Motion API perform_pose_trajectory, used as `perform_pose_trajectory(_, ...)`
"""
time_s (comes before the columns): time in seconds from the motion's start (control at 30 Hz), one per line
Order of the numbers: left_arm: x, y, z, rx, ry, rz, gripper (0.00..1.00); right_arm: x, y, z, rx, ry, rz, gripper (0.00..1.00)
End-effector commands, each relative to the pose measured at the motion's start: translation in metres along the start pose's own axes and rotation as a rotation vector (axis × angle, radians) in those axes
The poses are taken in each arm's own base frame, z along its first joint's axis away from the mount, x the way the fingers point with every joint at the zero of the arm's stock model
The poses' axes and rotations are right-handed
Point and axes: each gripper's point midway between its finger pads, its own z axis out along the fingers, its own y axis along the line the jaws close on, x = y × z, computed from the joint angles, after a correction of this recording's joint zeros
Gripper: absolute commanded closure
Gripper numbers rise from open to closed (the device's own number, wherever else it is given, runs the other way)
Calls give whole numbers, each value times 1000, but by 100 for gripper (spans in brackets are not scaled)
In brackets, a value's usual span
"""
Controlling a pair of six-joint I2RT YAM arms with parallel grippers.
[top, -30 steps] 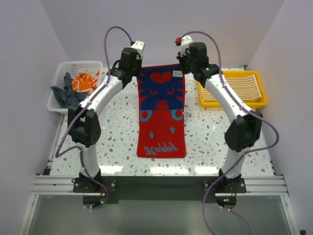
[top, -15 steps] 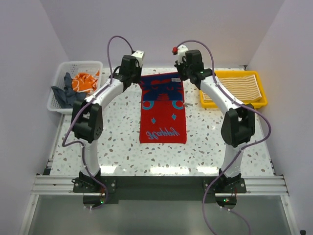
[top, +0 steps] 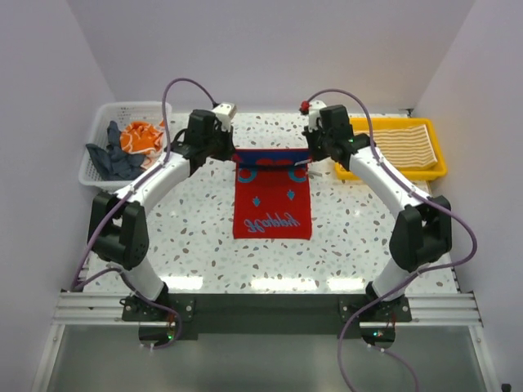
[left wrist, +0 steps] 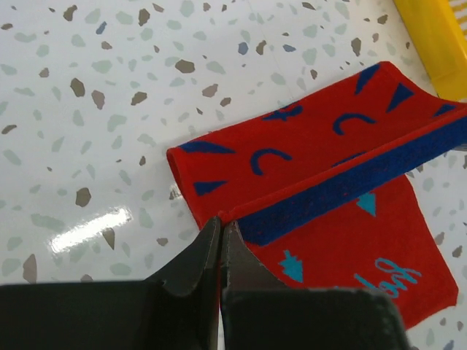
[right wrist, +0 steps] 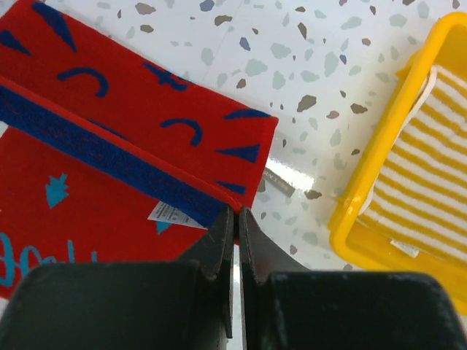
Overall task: Fold and stack the towels
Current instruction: Fold the towel
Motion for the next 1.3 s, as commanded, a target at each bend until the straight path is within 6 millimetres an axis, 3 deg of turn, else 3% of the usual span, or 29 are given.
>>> perform_pose_trajectory(0.0, 8, -5, -25, 11, 16, -27, 100, 3, -12, -31, 58, 1, 49, 100)
perform_pose_trajectory(0.33, 48, -17, -42, 8, 106, -39, 100, 31, 0, -56, 28, 46, 133, 100)
perform_pose_trajectory(0.7, 74, -19, -52, -9, 164, -33, 100, 67, 15, -59, -14, 105, 213, 100)
perform_pose_trajectory(0.9, 58, -8, -61, -78, 143, 3, 100, 61, 22, -63, -45, 91, 237, 100)
perform_pose_trajectory(1.07, 54, -12, -66, -65, 141, 9, 100, 60, 22, -69, -46, 91, 234, 100)
perform_pose_trajectory(1.27, 87, -20, -64, -35, 216, -2, 100, 82, 29, -69, -63, 139, 254, 100)
